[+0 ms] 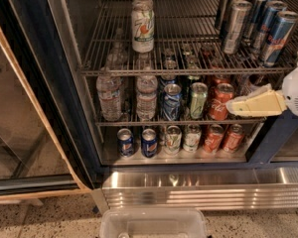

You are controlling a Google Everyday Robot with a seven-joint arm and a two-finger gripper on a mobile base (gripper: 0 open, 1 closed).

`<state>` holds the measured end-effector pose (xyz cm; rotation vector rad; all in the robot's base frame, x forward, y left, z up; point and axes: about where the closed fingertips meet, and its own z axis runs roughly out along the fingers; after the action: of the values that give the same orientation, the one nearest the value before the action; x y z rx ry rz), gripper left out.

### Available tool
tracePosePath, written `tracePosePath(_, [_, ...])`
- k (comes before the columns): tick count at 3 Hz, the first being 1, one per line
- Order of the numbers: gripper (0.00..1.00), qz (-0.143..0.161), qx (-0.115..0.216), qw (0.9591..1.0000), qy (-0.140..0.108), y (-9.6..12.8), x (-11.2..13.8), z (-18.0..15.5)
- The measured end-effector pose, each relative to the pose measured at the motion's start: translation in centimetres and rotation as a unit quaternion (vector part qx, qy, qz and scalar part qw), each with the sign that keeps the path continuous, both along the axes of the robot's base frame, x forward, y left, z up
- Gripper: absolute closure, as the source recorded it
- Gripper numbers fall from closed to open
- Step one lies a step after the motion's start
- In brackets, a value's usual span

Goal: Pick redbull can from top shelf of fridge

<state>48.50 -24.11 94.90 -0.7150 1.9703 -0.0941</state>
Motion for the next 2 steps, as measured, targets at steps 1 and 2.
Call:
tracePosePath(1, [0.0,-0.02,0.027,0.998,-0.054,-0.8,0.9,0.0])
tracePosePath(2, [0.0,-0.056,0.067,0.9891,-0.119,-2.7,2.4,1.7])
